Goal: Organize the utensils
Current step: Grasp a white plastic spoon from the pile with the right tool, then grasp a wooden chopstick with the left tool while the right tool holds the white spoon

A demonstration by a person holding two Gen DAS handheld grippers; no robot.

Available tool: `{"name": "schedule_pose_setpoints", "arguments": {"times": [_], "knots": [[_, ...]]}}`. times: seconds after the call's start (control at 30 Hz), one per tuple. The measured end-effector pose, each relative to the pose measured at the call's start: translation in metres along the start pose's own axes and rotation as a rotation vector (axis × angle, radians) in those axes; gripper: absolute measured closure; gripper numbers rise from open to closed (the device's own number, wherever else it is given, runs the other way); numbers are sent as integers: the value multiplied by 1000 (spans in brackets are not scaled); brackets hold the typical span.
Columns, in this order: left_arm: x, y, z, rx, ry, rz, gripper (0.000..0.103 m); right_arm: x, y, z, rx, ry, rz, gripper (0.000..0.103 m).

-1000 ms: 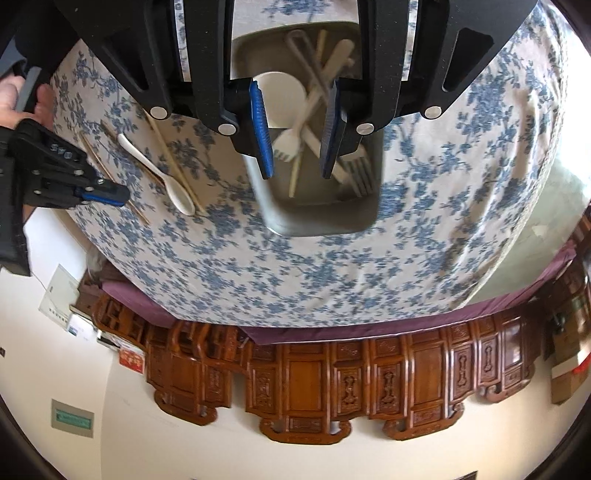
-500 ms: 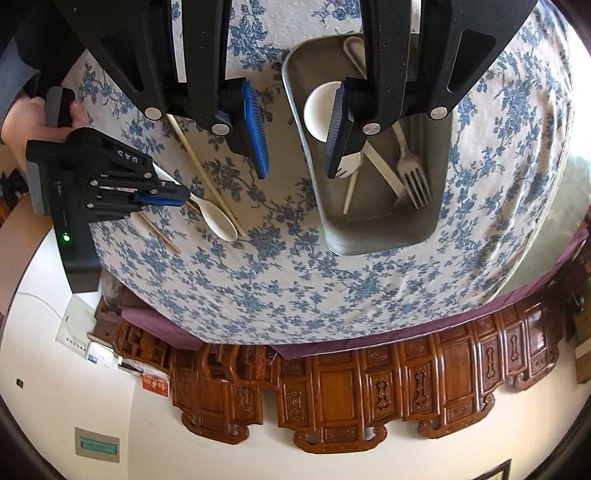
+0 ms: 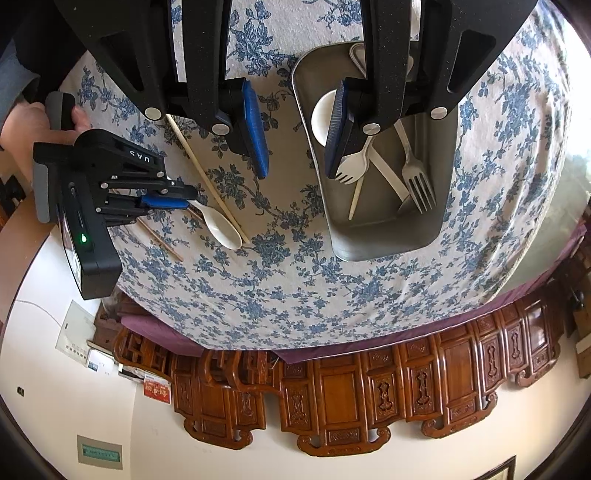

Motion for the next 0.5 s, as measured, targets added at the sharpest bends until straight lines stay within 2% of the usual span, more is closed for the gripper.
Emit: {"name": "schedule_pose_setpoints", "arguments": {"times": [0.03, 0.17, 0.37, 0.5], "knots": [[0, 0, 1, 2, 3, -2, 74, 0, 0, 0, 3, 0, -3, 93], [-2, -5, 8, 24, 18, -11, 74, -4, 0, 1, 31, 37, 2, 93], [1, -8, 20, 43, 16, -38, 74, -25, 8, 9, 67, 65, 63, 93], [10, -7, 27, 19, -9, -57, 74, -35, 11, 19, 92, 64, 91, 93]]}}
Point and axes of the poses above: each gripper's, at about its wrist camera, not at the fingertips, and x roughly the way its jaws point, z to its right, y to its top, the point moved 9 cm from there along x, roughly the way its jaws point, and after that the axes turned 5 degrees about -y, right-handed, at the moved point
